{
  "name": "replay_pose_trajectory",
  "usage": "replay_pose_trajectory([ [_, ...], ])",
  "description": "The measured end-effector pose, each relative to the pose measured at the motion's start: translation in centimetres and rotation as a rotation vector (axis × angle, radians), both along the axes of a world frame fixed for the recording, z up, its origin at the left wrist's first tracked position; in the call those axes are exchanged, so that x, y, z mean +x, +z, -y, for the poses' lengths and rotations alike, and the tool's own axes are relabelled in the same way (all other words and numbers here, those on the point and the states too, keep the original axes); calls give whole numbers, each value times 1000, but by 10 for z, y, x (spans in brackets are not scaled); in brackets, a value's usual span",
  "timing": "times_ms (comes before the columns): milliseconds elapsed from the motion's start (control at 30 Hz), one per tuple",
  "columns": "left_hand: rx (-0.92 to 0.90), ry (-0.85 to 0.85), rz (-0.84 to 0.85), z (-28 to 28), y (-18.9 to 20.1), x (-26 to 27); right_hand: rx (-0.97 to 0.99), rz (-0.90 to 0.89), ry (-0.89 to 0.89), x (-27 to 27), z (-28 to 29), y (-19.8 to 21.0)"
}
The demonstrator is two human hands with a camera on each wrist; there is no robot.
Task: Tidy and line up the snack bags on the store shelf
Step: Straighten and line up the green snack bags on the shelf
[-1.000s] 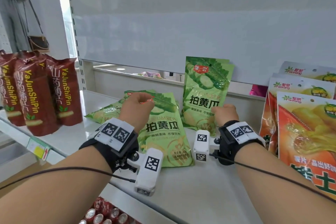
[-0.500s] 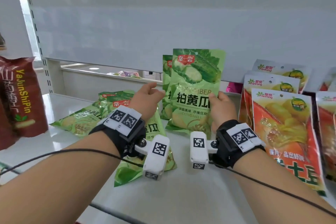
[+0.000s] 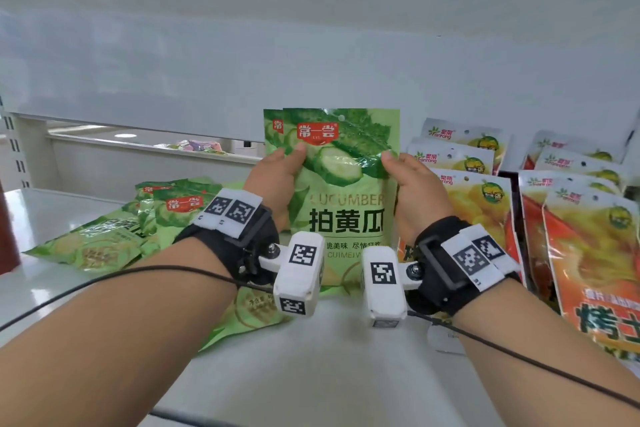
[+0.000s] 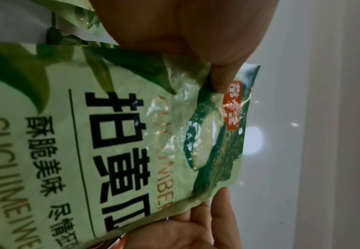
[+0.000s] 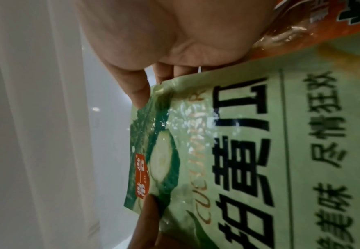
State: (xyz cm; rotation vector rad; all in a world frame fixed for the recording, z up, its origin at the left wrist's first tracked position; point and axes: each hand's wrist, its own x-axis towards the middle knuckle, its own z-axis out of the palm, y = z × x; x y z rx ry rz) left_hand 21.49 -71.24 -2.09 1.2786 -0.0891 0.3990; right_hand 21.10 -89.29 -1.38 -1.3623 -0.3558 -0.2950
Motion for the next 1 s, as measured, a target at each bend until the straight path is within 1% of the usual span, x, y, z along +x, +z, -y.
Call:
replay_pose_trajectory([
  [67,-23,3,26,2,-1,0,22,-8,36,3,3,-2],
  [167,-87,18,21,4,2,-4,11,-86,130,6,3,-15],
  [267,-119,-29,-5,3,-2,-13,27,-121,117,8,-1,-34],
  [300,-98,-47,-20,2,-7,-17,44,-131,101,8,-1,-40],
  [333,-35,-49,-46,1,-12,-19,66,-142,93,7,-2,-43],
  [400,142,-38,-110,0,-25,-25,100,-160,86,8,-2,-48],
  [467,257,-50,-153,0,-37,-29,108,-154,105,11,1,-52],
  [500,268,-44,-171,0,-42,-30,117,-147,125,13,3,-53],
  [567,235,-14,-180,1,-46,-32,118,-142,172,15,6,-55],
  [667,156,34,-149,4,-46,-35,53,-181,232,15,7,-62],
  [767,118,52,-131,8,-45,-41,11,-189,216,11,7,-67],
  [900,192,14,-176,15,-53,-53,125,-208,232,7,7,-65],
  [1000,289,38,-243,19,-60,-63,208,-213,255,7,6,-64],
])
